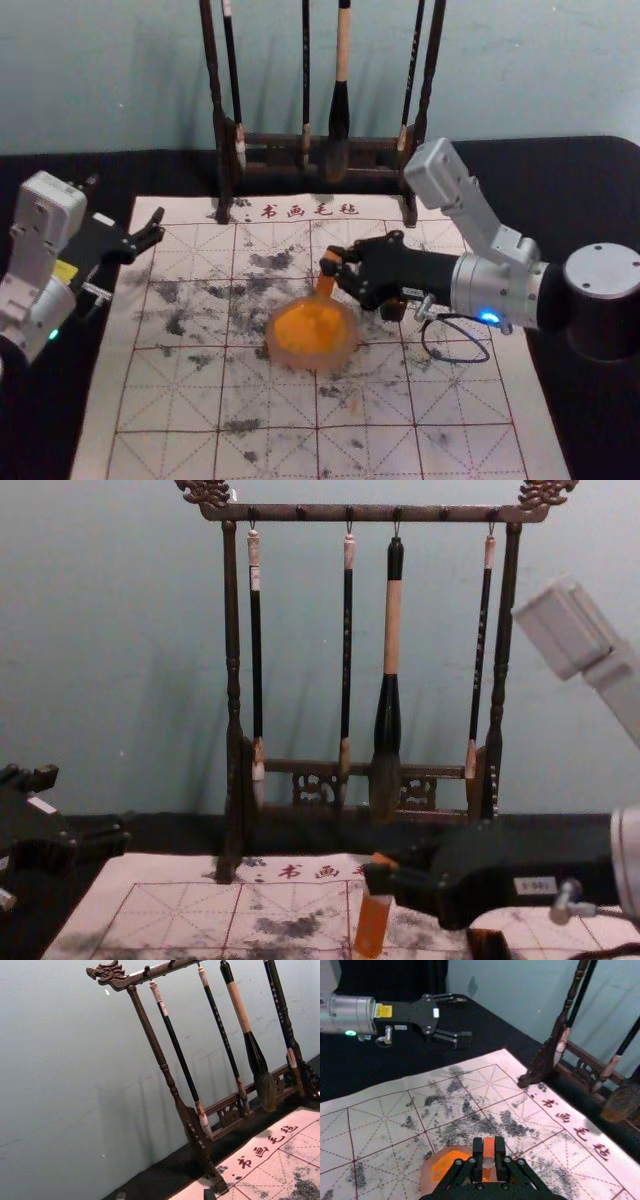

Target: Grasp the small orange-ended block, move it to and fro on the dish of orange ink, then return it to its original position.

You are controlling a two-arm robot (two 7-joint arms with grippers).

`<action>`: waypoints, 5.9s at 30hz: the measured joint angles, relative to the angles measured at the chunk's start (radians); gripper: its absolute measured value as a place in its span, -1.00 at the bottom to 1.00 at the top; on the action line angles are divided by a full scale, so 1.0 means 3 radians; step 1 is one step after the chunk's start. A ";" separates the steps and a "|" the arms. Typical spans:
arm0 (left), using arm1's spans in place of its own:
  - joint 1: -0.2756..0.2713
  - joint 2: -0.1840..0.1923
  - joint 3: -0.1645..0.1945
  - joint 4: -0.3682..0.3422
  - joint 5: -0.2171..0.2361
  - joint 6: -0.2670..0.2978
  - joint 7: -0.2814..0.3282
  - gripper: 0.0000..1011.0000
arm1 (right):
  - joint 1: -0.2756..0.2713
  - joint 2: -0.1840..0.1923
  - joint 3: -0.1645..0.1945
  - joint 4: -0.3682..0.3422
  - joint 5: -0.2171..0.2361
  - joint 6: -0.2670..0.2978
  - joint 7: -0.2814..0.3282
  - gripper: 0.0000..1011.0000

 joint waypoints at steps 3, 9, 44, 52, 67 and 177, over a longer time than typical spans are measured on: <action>0.0000 0.0000 0.0000 0.0000 0.0000 0.0000 0.0000 0.98 | 0.0023 -0.0001 -0.0041 0.0022 0.0005 -0.0005 0.0013 -0.73; 0.0000 0.0000 0.0000 0.0000 0.0000 0.0000 0.0000 0.98 | 0.0077 -0.0029 -0.0125 0.0094 0.0021 -0.0005 0.0016 -0.73; 0.0000 0.0000 0.0000 0.0000 0.0000 0.0000 0.0000 0.98 | 0.0176 -0.0090 -0.0272 0.0234 -0.0017 0.0026 -0.0015 -0.73; 0.0000 0.0000 0.0000 0.0000 0.0000 0.0000 0.0000 0.98 | 0.0178 -0.0088 -0.0286 0.0248 -0.0032 0.0029 -0.0015 -0.73; 0.0000 0.0000 0.0000 0.0000 0.0000 0.0000 0.0000 0.98 | 0.0179 -0.0093 -0.0280 0.0256 -0.0055 0.0037 -0.0033 -0.73; 0.0000 0.0000 0.0000 0.0000 0.0000 0.0000 0.0000 0.98 | 0.0115 -0.0056 -0.0189 0.0217 0.0050 0.0103 -0.0108 -0.73</action>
